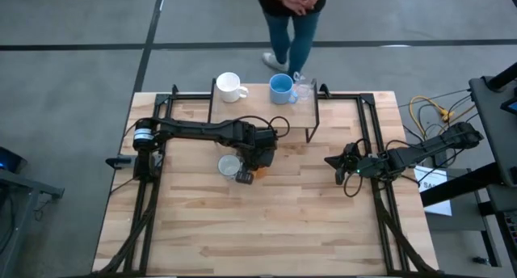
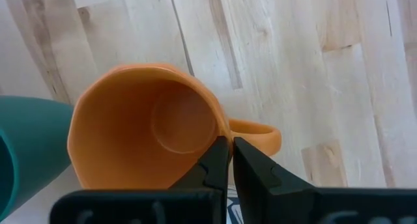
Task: Stack small to large cups/mugs on shelf
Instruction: Put the orange mug on the shelf
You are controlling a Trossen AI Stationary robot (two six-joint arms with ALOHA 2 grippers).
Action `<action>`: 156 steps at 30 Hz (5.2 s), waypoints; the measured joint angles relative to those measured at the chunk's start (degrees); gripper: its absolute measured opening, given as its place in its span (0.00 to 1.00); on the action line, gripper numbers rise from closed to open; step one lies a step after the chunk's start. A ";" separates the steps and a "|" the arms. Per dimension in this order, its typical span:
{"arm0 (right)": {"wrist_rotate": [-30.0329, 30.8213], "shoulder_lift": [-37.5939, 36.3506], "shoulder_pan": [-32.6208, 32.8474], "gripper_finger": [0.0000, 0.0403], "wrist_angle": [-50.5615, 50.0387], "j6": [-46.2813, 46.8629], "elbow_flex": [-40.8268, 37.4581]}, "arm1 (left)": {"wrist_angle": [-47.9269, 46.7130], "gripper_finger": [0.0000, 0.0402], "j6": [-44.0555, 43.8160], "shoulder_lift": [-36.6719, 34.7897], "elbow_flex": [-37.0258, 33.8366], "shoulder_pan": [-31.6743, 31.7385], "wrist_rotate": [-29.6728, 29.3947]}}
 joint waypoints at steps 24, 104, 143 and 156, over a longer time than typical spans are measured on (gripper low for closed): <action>-0.03 0.00 0.01 0.02 0.00 0.00 0.00 | 2.17 0.00 -2.08 0.04 -2.16 -0.52 1.93; -0.24 0.00 -0.01 0.02 -0.01 0.00 0.00 | 4.23 0.18 -3.91 0.15 -3.81 -0.98 1.64; -0.24 0.01 -0.01 0.02 -0.03 -0.22 0.00 | 4.72 0.00 -0.47 -0.09 -5.01 -1.31 -1.94; -0.23 0.02 0.01 0.02 -0.03 -0.66 0.00 | 3.41 0.00 -0.02 -0.07 -3.53 -1.31 -4.86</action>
